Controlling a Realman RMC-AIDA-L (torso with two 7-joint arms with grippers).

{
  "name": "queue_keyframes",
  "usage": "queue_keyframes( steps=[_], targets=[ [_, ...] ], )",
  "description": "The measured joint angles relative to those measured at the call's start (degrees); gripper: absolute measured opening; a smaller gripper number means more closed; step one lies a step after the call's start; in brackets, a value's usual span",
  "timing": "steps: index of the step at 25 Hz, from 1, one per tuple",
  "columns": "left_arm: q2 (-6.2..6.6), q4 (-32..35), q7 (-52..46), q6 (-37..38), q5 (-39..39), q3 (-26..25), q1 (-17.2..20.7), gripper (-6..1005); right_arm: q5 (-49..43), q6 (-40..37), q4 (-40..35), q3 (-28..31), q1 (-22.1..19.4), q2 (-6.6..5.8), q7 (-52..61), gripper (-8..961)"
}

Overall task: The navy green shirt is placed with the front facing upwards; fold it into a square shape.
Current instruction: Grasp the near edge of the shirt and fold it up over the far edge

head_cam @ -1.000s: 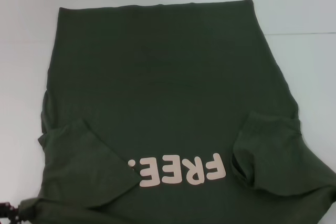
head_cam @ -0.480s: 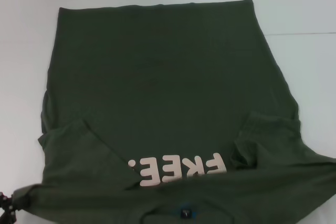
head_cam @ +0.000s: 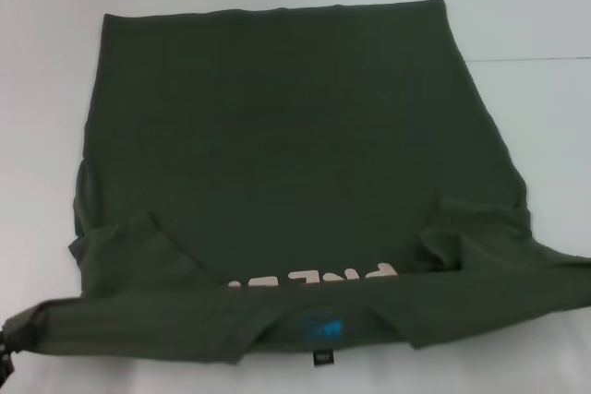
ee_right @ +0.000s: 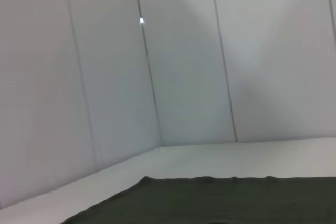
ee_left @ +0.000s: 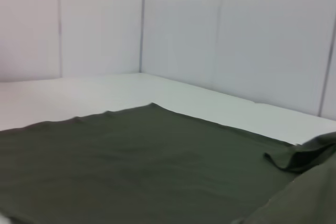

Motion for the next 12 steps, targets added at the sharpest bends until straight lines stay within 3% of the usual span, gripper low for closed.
queue_keyframes(
  steps=[12],
  targets=[
    [0.32,-5.7,-3.7,-10.5,-1.7,-2.1,-4.8,93,0.0,6.6,0.2,2.8,6.3,1.01,3.0,41]
  ],
)
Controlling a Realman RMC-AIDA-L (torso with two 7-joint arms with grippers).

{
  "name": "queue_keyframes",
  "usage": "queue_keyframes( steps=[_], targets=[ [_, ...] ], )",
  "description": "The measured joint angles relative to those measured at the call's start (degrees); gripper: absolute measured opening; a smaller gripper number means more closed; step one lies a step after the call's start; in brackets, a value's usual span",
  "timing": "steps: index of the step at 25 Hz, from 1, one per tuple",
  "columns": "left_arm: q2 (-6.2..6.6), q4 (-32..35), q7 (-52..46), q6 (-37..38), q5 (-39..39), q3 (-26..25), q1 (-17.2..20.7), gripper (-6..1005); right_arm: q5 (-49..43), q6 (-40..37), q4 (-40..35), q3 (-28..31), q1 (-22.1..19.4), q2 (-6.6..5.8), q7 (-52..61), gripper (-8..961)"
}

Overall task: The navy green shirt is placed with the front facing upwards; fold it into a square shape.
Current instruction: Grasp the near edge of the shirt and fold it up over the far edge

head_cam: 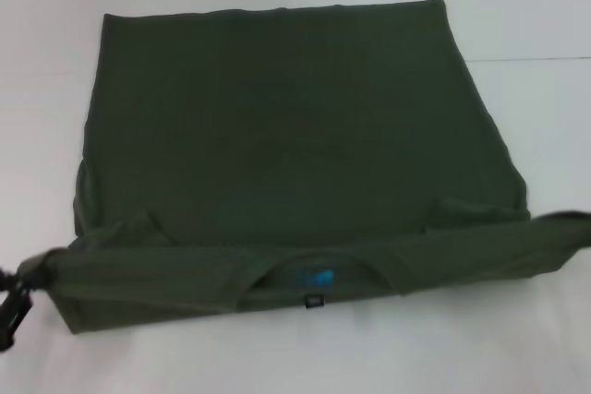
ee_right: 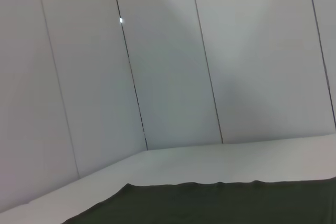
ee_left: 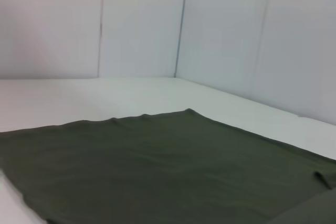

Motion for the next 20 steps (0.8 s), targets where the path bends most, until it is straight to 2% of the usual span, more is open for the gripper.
queue_keyframes(
  steps=[6,14,20],
  targets=[
    [0.52,-3.7,-1.1,-8.0,-1.5,-0.1,-4.2,96,0.0,4.9,0.5,0.8,4.4,0.04,2.9,41],
    [0.46,-6.4,-1.1,-16.1,-6.3,0.3,-9.1,99,0.6,14.0,0.6,2.1,9.3,0.06,8.0,41],
    [-0.52,-8.6,-0.3,-26.1,-7.9,0.5,-13.5,102,2.3,19.4,0.6,1.7,13.3,-0.01,10.5,41]
  ],
)
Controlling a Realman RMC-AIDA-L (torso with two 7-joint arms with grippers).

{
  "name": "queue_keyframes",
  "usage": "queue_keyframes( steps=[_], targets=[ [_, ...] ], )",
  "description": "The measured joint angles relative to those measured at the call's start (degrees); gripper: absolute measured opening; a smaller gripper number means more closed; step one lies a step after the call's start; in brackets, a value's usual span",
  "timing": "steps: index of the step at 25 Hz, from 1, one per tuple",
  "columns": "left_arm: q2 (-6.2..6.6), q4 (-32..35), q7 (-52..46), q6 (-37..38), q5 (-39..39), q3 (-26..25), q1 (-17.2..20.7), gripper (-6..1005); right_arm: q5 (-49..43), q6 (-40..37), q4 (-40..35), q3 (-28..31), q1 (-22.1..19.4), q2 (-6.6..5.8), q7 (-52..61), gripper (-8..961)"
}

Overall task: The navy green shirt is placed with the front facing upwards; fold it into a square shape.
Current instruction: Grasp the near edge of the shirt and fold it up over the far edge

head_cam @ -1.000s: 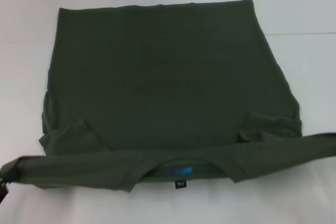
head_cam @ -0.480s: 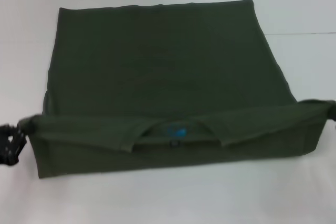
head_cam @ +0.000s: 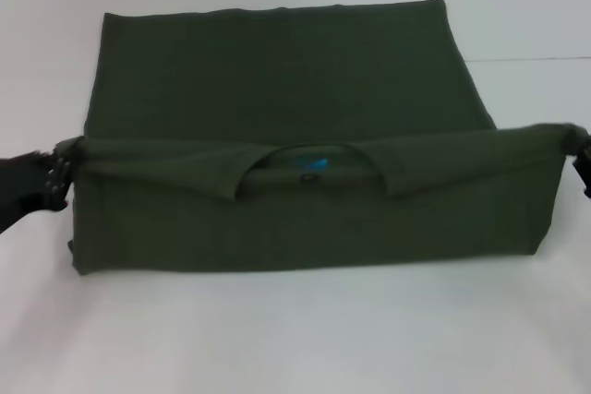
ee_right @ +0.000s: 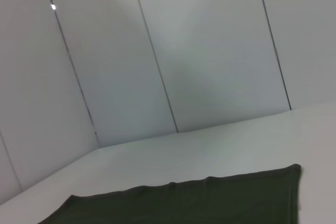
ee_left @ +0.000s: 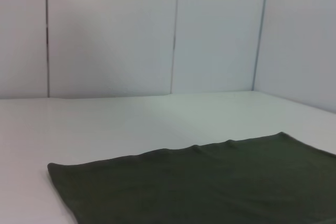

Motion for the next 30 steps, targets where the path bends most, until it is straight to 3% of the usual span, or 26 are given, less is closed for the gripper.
queue_keyframes(
  steps=[7,13,30],
  targets=[
    [-0.09,-3.5,2.3,-9.0,-2.1,-0.1,-3.5,105,0.1,7.2,0.0,-0.2,4.2,-0.02,1.0,41],
    [-0.20,-4.9,4.8,-10.6,-7.9,0.0,-3.9,108,0.1,12.8,0.1,-0.3,7.2,0.17,1.0,40],
    [0.25,-10.5,9.8,-24.7,-10.3,0.1,-9.7,116,1.8,28.8,2.3,-4.7,15.6,-0.29,-0.2,41]
  ],
)
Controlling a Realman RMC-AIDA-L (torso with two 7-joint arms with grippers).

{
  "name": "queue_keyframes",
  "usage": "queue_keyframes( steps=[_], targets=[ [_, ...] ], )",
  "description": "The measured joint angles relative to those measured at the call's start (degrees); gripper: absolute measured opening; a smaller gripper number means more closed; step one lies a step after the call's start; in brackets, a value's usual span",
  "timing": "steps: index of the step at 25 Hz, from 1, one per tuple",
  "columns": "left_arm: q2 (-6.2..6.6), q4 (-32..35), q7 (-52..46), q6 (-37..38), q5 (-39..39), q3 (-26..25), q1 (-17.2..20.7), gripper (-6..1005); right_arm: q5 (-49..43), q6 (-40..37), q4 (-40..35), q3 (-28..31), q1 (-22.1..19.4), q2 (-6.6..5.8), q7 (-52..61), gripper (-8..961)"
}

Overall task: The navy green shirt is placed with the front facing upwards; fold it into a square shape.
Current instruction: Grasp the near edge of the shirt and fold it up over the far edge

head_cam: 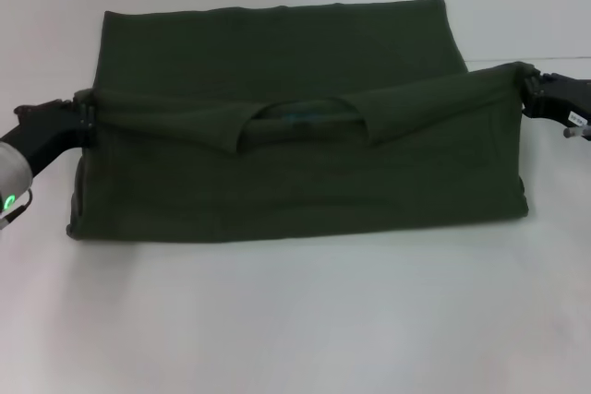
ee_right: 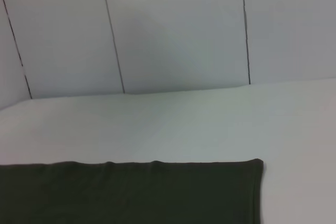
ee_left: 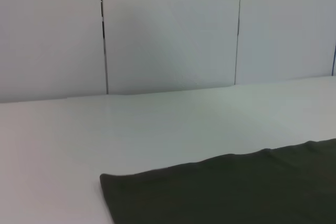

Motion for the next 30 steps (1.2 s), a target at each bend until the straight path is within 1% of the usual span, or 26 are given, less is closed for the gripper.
queue_keyframes(
  steps=[3,10,19,22,24,26,29,30],
  targets=[
    [-0.05,-0.6,1.4,-2.1,-0.8,0.0,-1.2,117,2.4,2.0,0.5,-2.3,0.4,0.26,-1.3,41],
    [-0.16,-1.0,3.3,-4.9,-2.6,-0.1,-2.3,120,7.6,6.9,2.3,-8.4,1.3,0.06,-2.1,41],
    [-0.24,-2.0,4.8,-7.0,-4.5,-0.1,-2.8,124,7.9,10.3,2.3,-9.7,3.2,0.30,-2.3,40],
    [-0.18,-3.5,7.6,-8.7,-4.8,-0.3,-3.4,126,8.6,11.3,2.3,-9.7,3.5,0.30,-2.3,40],
    [-0.41,-3.7,9.0,-9.3,-5.2,-0.6,-3.8,127,9.6,12.1,2.3,-9.8,3.6,0.29,-2.3,40],
    [-0.56,-3.8,9.5,-9.4,-6.1,-0.6,-3.9,128,10.0,12.9,2.8,-10.2,3.6,0.13,-2.1,40],
    [-0.69,-3.9,9.7,-9.5,-7.7,-0.6,-3.9,129,10.0,14.1,3.7,-12.5,3.6,-0.29,-1.0,41],
    [-0.72,-3.9,9.7,-9.5,-7.9,-0.5,-3.9,129,10.0,14.3,3.8,-13.5,3.6,-0.32,-0.5,62]
  ],
)
